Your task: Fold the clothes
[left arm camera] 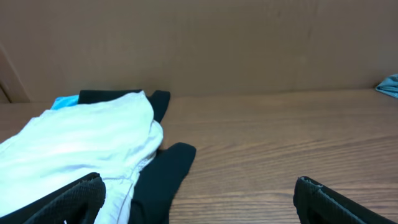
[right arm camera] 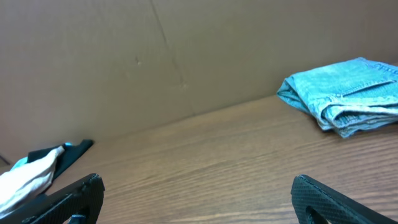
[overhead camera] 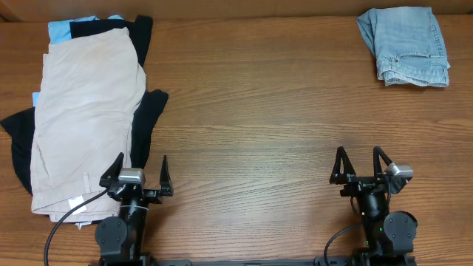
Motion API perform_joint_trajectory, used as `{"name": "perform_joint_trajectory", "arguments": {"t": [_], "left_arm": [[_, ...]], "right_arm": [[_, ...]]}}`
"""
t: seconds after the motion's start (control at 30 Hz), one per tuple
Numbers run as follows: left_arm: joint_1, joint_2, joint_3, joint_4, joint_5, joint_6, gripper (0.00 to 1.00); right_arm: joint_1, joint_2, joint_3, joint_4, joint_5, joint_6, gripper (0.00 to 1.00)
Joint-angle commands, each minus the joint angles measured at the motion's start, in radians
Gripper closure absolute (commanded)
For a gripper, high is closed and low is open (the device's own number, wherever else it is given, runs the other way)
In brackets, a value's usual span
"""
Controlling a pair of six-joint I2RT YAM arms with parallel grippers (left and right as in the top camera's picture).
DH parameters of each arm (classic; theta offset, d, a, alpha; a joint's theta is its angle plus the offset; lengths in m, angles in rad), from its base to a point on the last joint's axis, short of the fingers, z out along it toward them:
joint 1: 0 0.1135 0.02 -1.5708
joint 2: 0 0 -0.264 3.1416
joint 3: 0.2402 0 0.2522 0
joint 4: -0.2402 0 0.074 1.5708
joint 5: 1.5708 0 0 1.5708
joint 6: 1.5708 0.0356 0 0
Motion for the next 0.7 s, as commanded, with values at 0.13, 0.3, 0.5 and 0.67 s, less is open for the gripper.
{"name": "perform_joint_trajectory", "arguments": {"t": [0.13, 0.3, 0.5, 0.67], "left_arm": [[0.010, 0.024, 0.173, -0.112, 0.034, 0.020, 0.00], [0.010, 0.146, 0.325, -0.160, 0.035, 0.023, 0.00], [0.010, 0.389, 0.554, -0.257, 0.087, 0.058, 0.00], [0.010, 0.653, 0.805, -0.435, 0.113, 0.080, 0.00]], "right_arm": [[0.008, 0.026, 0.225, -0.110, -0.013, -0.074, 0.00], [0.008, 0.133, 0.392, -0.191, -0.013, -0.087, 0.00], [0.008, 0.346, 0.619, -0.314, -0.014, -0.104, 0.00], [0.008, 0.576, 0.842, -0.492, -0.029, -0.110, 0.00]]}}
